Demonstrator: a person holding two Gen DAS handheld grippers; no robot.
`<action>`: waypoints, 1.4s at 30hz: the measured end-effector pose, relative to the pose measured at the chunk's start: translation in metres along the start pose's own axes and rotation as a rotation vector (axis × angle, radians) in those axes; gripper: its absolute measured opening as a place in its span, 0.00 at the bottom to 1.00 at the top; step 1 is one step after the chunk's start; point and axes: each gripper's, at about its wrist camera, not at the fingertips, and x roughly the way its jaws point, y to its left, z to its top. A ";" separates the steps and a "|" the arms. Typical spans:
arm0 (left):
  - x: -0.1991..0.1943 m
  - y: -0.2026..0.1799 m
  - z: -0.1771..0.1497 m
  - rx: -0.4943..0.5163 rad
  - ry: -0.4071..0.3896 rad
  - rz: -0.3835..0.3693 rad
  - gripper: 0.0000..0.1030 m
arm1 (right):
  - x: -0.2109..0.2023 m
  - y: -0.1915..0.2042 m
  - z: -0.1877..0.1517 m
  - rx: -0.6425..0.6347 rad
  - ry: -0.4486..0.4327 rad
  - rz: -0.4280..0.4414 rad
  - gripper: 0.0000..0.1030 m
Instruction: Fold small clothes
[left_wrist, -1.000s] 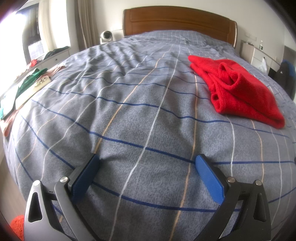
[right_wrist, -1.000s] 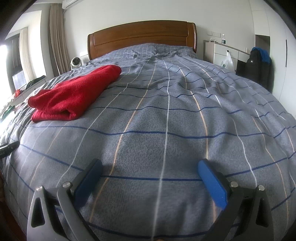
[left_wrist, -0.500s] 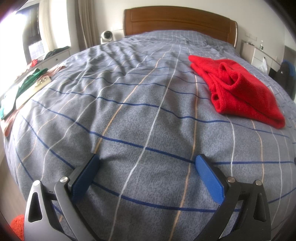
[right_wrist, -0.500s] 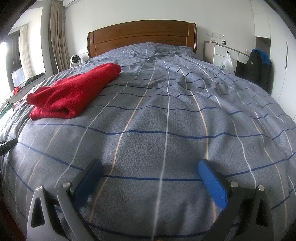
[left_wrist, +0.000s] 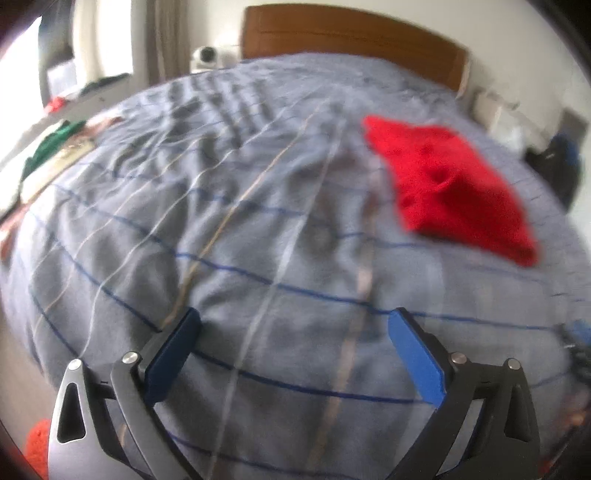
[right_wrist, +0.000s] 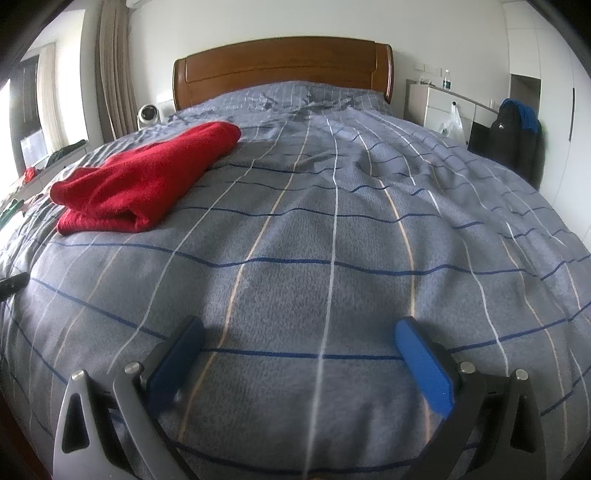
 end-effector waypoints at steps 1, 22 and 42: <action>-0.009 -0.001 0.007 -0.013 -0.026 -0.050 0.98 | -0.001 0.000 0.003 0.004 0.026 0.005 0.99; 0.145 -0.066 0.148 0.019 0.254 -0.175 0.96 | 0.152 0.051 0.183 0.303 0.250 0.567 0.68; 0.084 -0.090 0.185 0.097 0.145 -0.184 0.45 | 0.040 0.122 0.234 -0.186 -0.154 0.232 0.29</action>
